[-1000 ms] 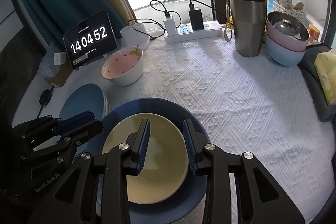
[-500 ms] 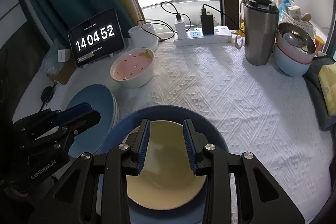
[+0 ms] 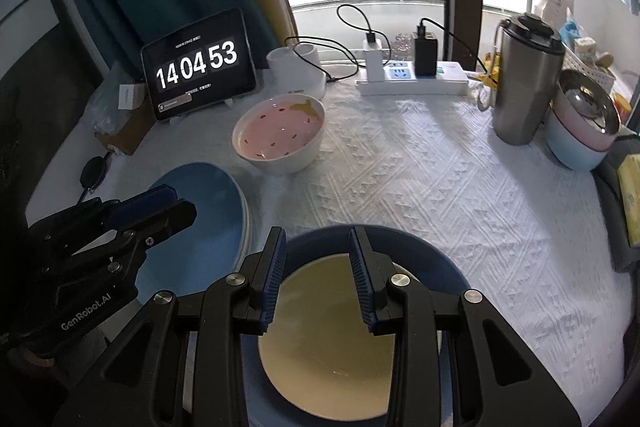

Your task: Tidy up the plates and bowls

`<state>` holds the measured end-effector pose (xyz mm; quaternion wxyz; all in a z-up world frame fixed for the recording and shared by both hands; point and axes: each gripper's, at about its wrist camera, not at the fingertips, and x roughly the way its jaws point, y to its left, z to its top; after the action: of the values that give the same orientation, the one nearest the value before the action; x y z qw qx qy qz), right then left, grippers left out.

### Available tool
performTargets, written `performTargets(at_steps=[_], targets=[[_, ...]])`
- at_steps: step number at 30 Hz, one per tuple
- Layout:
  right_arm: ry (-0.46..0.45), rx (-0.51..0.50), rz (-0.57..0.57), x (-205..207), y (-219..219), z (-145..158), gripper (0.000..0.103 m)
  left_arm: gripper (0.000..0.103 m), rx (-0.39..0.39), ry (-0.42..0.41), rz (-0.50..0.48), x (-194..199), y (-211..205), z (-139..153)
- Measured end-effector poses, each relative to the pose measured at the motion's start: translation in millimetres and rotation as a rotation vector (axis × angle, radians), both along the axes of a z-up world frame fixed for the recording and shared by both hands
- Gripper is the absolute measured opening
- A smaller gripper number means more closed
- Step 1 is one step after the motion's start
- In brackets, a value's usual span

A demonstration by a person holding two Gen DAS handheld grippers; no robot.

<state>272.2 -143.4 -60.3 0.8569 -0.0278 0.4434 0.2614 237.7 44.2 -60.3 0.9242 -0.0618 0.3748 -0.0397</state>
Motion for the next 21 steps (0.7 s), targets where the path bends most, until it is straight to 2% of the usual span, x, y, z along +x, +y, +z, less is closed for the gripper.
performTargets(at_steps=[7, 21], targets=[[-0.001, -0.023, 0.027, 5, 23, 1, 0.035, 0.042, -0.027, -0.015, 0.036, 5, 25, 1], [-0.003, -0.065, 0.084, 27, 68, -1, 0.035, 0.043, -0.063, -0.015, 0.105, 24, 71, -4]])
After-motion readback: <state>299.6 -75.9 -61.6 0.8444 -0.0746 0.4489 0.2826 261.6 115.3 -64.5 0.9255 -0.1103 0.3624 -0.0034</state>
